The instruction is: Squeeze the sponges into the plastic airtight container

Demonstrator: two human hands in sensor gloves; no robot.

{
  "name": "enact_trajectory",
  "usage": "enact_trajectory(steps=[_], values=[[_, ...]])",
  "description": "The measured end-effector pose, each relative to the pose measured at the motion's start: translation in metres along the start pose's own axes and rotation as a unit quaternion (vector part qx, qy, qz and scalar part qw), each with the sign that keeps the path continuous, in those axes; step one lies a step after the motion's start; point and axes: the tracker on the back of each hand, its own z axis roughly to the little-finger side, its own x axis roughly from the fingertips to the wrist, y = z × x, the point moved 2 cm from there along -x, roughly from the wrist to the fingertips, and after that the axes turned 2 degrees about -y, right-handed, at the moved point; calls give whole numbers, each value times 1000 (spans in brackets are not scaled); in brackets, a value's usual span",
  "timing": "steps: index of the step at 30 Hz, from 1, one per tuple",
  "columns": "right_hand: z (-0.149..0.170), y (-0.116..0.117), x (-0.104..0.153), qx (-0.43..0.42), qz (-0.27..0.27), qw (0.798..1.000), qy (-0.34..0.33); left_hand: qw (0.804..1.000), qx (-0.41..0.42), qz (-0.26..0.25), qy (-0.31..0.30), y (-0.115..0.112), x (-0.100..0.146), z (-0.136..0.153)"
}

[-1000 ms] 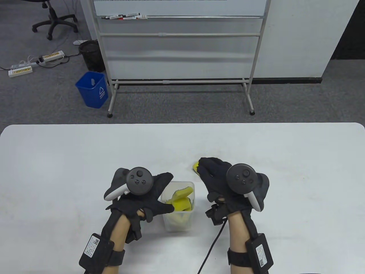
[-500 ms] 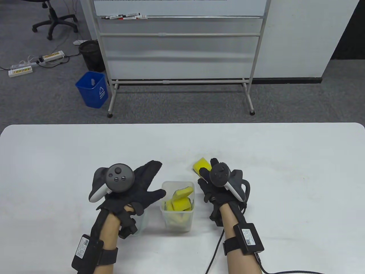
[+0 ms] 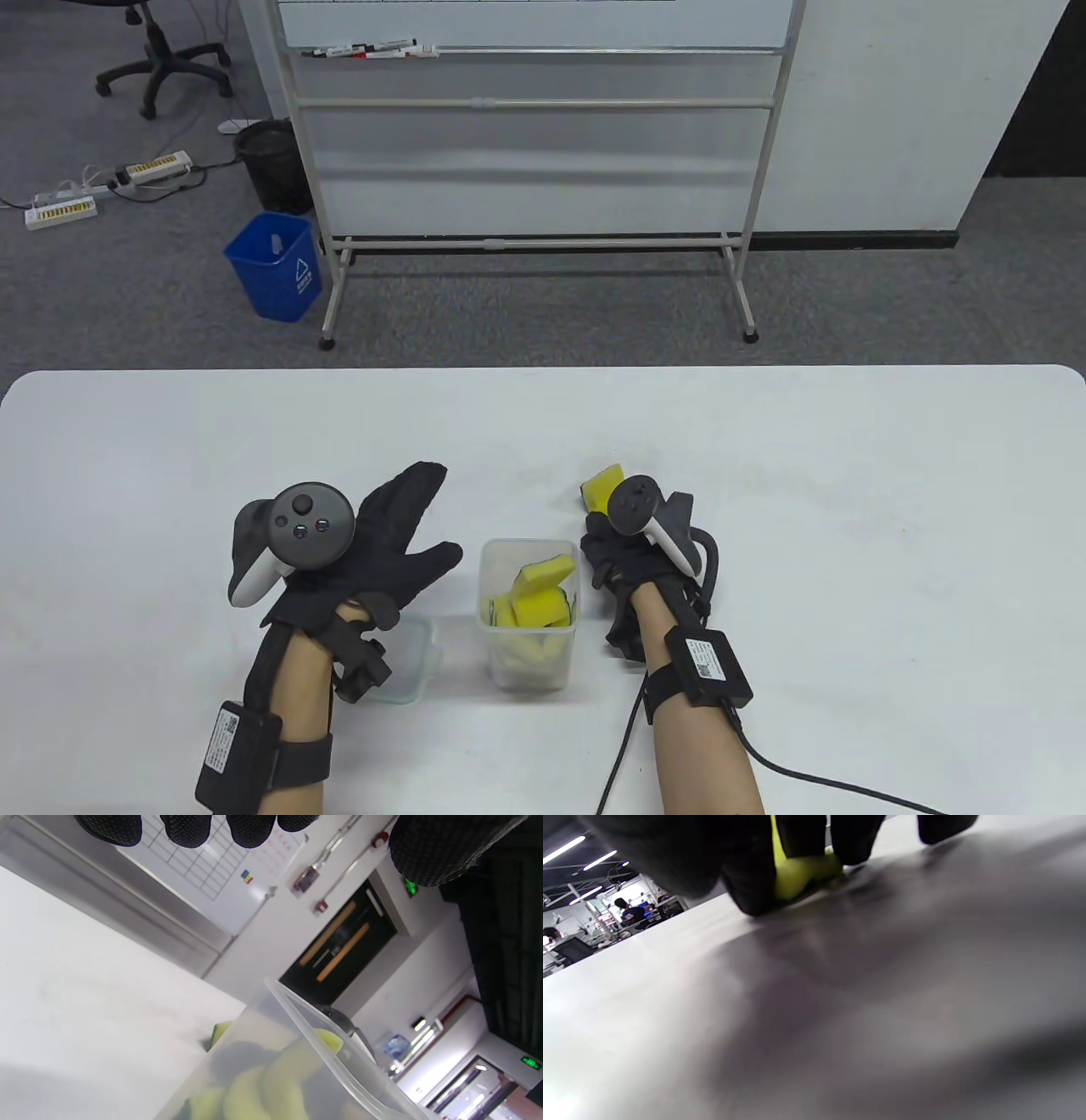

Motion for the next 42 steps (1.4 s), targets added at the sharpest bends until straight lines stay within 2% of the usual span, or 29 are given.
enact_trajectory(steps=[5,9,13,17,20,23,26,30,34,39,42], values=[[4,-10,10,-8,12,1000,-14,1000,-1,-1,-5,-1,-1,-1],[15,-29,27,-91,15,995,-23,1000,-11,0,-14,-2,-2,-7],[21,-52,46,-193,11,980,-41,999,-22,-2,-23,-4,-3,-12],[17,-85,73,-279,42,955,-94,999,-25,-9,-36,-6,-4,-19],[6,-112,98,-346,62,924,-151,998,-32,-23,-49,-7,-4,-26],[-14,-137,121,-381,63,895,-223,996,-35,-45,-67,-6,-3,-34],[-36,-153,143,-397,35,866,-301,992,-36,-71,-92,-4,0,-43],[-59,-157,160,-414,-28,830,-372,986,-31,-104,-127,-1,4,-56],[-71,-149,161,-424,-82,808,-401,983,-20,-108,-144,-2,4,-59],[-80,-140,158,-411,-91,815,-399,984,-17,-98,-146,-5,1,-56],[-89,-133,159,-409,-108,810,-406,985,-20,-93,-145,-8,-1,-56]])
